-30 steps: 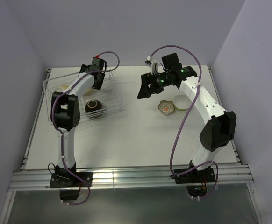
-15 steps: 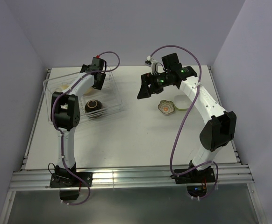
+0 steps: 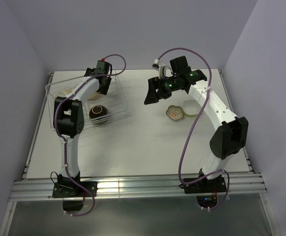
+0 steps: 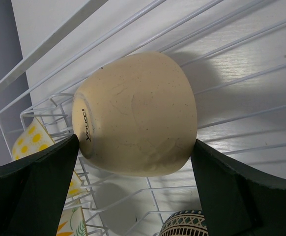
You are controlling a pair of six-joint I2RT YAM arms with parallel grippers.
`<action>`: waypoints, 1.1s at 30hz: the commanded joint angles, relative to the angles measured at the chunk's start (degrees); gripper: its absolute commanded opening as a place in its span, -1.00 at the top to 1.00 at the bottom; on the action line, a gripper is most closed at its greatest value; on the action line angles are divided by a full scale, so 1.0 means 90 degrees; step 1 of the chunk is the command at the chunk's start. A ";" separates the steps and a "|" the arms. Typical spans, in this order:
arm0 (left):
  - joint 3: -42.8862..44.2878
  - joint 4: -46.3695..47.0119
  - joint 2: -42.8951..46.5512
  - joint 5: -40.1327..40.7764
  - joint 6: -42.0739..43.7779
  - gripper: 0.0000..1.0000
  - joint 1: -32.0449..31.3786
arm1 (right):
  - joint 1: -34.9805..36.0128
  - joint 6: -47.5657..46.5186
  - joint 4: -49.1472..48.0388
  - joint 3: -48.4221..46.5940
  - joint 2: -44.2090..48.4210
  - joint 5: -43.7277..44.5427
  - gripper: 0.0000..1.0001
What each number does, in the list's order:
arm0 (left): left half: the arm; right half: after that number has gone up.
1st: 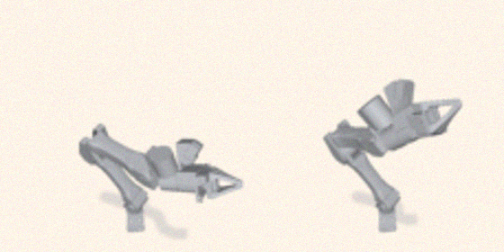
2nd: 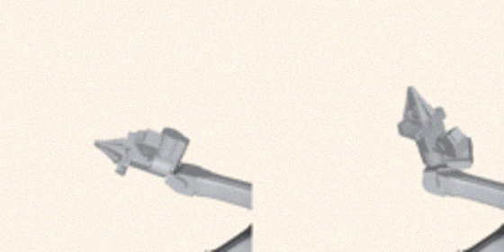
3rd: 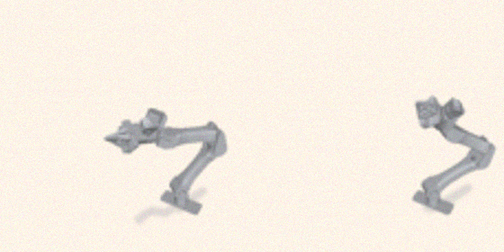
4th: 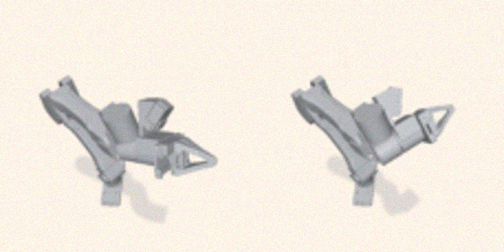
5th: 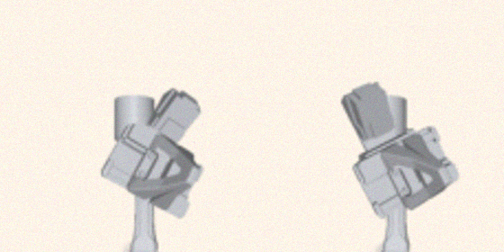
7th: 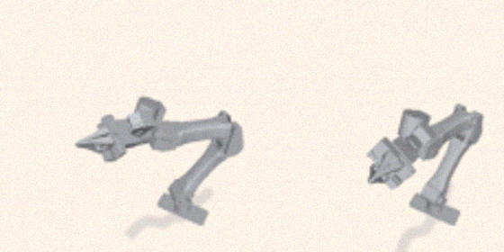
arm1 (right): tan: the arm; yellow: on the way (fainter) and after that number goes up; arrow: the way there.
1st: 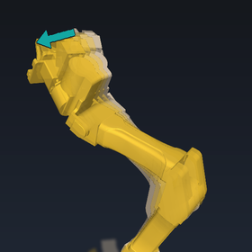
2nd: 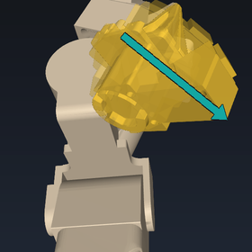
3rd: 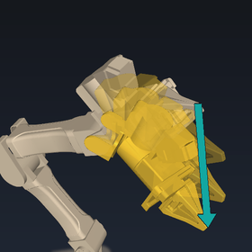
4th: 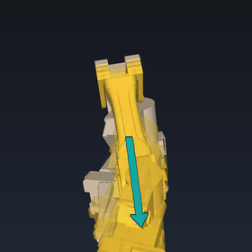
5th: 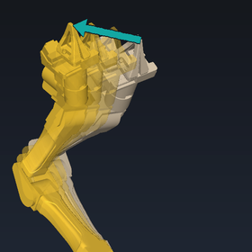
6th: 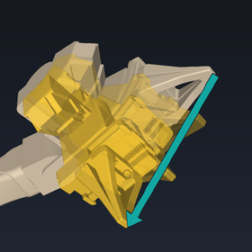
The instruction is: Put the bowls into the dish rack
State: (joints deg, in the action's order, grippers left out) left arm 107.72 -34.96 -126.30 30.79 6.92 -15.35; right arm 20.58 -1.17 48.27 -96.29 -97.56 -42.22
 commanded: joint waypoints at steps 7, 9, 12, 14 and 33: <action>-0.0094 0.0134 0.0078 0.0125 -0.0163 -0.99 0.0007 | -0.0060 -0.0114 -0.0070 -0.0014 0.0000 -0.0094 -0.79; -0.0152 0.0154 0.0166 0.0183 -0.0124 -0.99 -0.0032 | -0.0060 -0.0134 -0.0032 -0.0014 0.0000 -0.0114 -0.80; -0.0366 0.0378 0.0332 0.0358 0.0080 -0.99 -0.0149 | -0.0060 -0.0114 -0.0041 -0.0053 -0.0010 -0.0143 -0.80; -0.0474 0.0495 0.0439 0.0369 0.0168 -0.99 -0.0227 | -0.0060 -0.0104 -0.0031 -0.0111 -0.0039 -0.0153 -0.80; -0.0855 0.1325 0.0615 0.1101 0.1096 -0.99 -0.0393 | -0.0060 -0.0163 0.0135 -0.0287 0.0019 -0.0075 -0.81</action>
State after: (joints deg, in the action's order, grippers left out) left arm 101.21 -28.45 -124.64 37.01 14.20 -19.00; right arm 20.58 -1.41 48.95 -96.51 -97.65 -42.72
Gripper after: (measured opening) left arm 0.995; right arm 0.903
